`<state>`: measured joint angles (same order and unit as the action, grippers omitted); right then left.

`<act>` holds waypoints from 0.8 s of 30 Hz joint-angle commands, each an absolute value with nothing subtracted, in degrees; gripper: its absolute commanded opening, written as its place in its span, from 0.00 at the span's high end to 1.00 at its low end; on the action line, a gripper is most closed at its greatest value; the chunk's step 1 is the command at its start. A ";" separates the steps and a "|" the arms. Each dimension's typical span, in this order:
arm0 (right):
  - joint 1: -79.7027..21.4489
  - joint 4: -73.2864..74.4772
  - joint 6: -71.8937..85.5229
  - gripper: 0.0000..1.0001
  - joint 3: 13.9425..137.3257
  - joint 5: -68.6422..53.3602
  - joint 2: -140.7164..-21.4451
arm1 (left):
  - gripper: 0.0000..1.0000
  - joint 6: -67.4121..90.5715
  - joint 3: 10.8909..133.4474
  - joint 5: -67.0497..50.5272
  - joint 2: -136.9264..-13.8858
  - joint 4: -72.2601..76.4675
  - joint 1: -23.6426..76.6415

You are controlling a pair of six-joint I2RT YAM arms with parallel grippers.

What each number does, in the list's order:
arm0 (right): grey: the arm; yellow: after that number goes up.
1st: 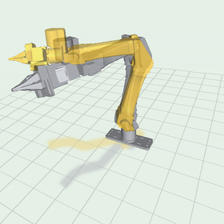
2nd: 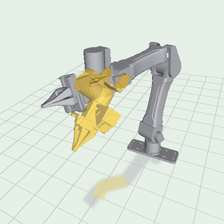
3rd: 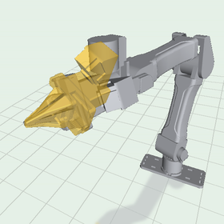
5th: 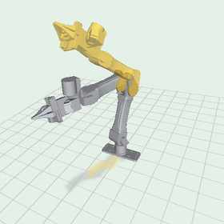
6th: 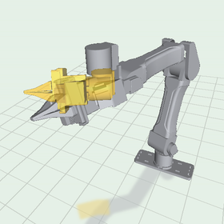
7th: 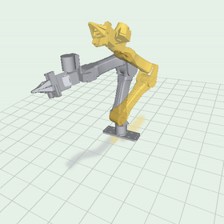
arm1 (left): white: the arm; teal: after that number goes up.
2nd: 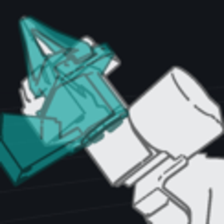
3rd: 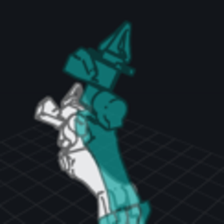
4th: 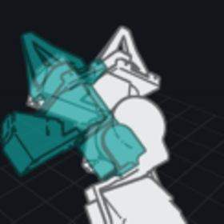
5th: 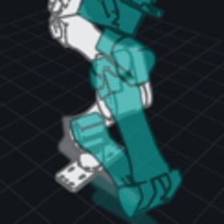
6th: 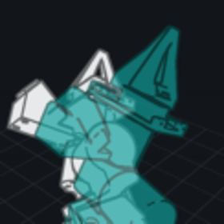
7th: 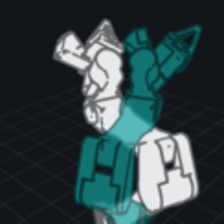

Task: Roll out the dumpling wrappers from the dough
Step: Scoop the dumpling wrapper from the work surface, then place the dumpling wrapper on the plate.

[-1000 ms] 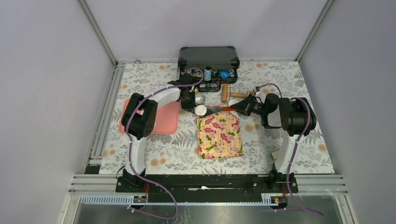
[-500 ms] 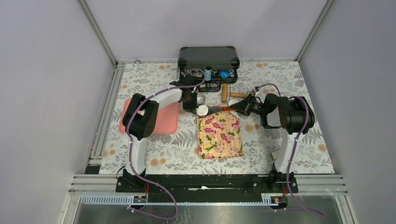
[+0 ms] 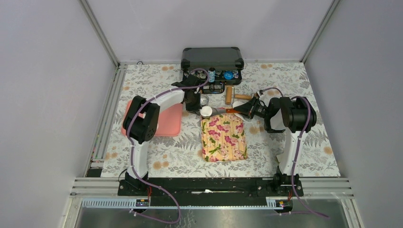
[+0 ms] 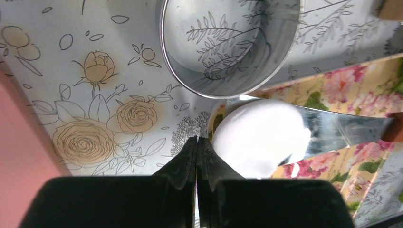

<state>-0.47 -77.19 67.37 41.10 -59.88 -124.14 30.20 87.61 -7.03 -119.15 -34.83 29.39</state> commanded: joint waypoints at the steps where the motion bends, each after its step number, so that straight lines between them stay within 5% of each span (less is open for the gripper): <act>1: -0.36 -86.28 70.95 1.00 42.29 -62.52 -124.89 | 1.00 29.29 87.53 -7.88 -113.34 -33.83 28.84; 24: 1.26 -95.65 79.54 1.00 43.61 -62.73 -121.57 | 0.99 24.51 88.21 -6.83 -105.16 -37.31 17.38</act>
<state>1.26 -84.73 78.06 41.89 -61.19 -126.34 26.79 86.61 -7.73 -112.42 -36.99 22.02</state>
